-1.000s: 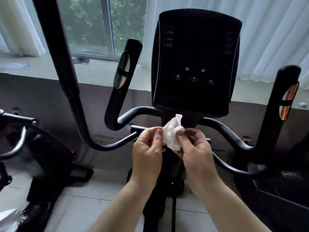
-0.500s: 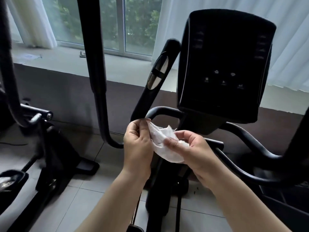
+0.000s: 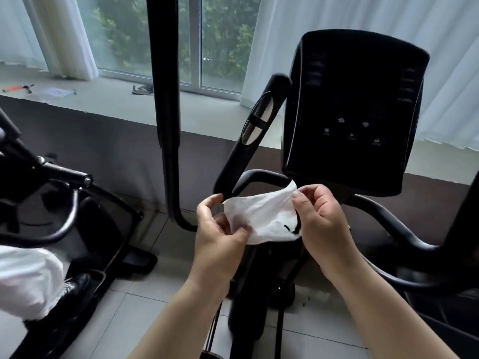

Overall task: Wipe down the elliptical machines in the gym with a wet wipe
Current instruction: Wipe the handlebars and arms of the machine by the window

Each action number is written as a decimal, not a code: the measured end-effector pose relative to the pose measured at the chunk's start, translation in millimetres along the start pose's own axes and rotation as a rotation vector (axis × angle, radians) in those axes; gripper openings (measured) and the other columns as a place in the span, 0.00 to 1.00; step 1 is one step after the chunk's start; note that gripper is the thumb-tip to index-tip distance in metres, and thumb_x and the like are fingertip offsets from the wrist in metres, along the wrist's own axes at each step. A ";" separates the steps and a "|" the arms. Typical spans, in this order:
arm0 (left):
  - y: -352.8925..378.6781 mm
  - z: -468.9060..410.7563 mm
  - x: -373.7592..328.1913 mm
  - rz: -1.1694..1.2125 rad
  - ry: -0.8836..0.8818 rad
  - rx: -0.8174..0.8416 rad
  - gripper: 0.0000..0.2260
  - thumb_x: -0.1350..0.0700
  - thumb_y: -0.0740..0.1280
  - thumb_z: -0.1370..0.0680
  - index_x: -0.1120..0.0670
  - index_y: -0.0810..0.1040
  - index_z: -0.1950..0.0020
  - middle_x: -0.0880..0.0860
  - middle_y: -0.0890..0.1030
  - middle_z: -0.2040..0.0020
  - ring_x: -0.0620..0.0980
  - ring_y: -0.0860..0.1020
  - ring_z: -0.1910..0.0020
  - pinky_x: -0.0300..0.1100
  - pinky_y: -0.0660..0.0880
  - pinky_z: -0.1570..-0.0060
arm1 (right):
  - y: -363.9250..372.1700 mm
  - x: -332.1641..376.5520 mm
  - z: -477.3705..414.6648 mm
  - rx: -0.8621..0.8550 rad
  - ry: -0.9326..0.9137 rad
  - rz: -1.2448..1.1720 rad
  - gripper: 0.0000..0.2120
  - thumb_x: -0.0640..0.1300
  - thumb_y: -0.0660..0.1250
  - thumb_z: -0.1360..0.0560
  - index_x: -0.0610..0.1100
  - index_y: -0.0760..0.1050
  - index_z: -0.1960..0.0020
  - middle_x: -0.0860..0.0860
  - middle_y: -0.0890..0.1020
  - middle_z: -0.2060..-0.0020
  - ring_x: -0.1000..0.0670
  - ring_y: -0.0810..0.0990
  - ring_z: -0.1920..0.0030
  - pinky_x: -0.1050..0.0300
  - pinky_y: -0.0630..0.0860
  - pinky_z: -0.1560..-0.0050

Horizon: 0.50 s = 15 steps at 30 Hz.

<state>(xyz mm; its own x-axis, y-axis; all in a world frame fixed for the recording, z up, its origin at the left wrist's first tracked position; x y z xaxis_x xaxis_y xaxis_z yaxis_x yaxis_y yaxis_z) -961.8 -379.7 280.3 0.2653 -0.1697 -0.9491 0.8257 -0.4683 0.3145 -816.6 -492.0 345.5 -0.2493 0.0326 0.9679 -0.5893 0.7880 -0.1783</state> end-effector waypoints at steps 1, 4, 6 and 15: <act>-2.4 1.7 -1.2 -0.018 0.015 -0.026 0.28 0.72 0.70 0.25 0.47 0.69 0.33 0.55 0.84 0.47 0.49 0.85 0.50 0.49 0.81 0.46 | -2.9 6.1 1.7 -0.020 -0.056 0.048 0.02 0.43 0.63 0.17 0.48 0.74 0.48 0.56 0.79 0.65 0.62 0.76 0.68 0.65 0.74 0.65; -8.7 1.6 -8.7 -0.002 0.039 -0.100 0.20 0.69 0.70 0.23 0.49 0.72 0.39 0.53 0.83 0.52 0.47 0.83 0.55 0.50 0.81 0.50 | -0.7 13.8 9.1 0.043 -0.125 0.029 0.08 0.38 0.63 0.17 0.51 0.73 0.46 0.55 0.77 0.70 0.58 0.69 0.75 0.63 0.68 0.74; -9.0 0.5 -13.4 -0.025 0.033 -0.093 0.14 0.62 0.71 0.20 0.48 0.73 0.40 0.53 0.82 0.53 0.49 0.81 0.56 0.57 0.81 0.46 | 6.6 6.6 13.0 0.117 -0.073 0.036 0.11 0.36 0.61 0.17 0.50 0.77 0.47 0.55 0.75 0.70 0.57 0.67 0.75 0.63 0.66 0.75; -8.7 2.7 -36.4 -0.073 0.158 -0.113 0.08 0.60 0.69 0.18 0.46 0.79 0.46 0.52 0.84 0.49 0.51 0.82 0.52 0.47 0.80 0.49 | 24.5 -9.0 38.6 0.499 0.134 0.113 0.25 0.43 0.79 0.29 0.63 0.79 0.37 0.51 0.77 0.36 0.54 0.82 0.41 0.62 0.78 0.42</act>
<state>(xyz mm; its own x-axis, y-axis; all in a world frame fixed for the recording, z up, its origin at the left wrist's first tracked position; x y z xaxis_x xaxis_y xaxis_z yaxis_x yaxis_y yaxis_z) -980.0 -371.8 312.2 0.2703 0.0032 -0.9628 0.8939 -0.3723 0.2497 -858.4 -496.7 325.6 -0.2512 0.2038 0.9462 -0.8669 0.3874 -0.3136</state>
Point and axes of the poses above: each hand's wrist, its own z-axis away from the middle knuckle, its own y-axis out of the palm, x = y × z, the point moved 7 cm from there along -z, towards the middle knuckle
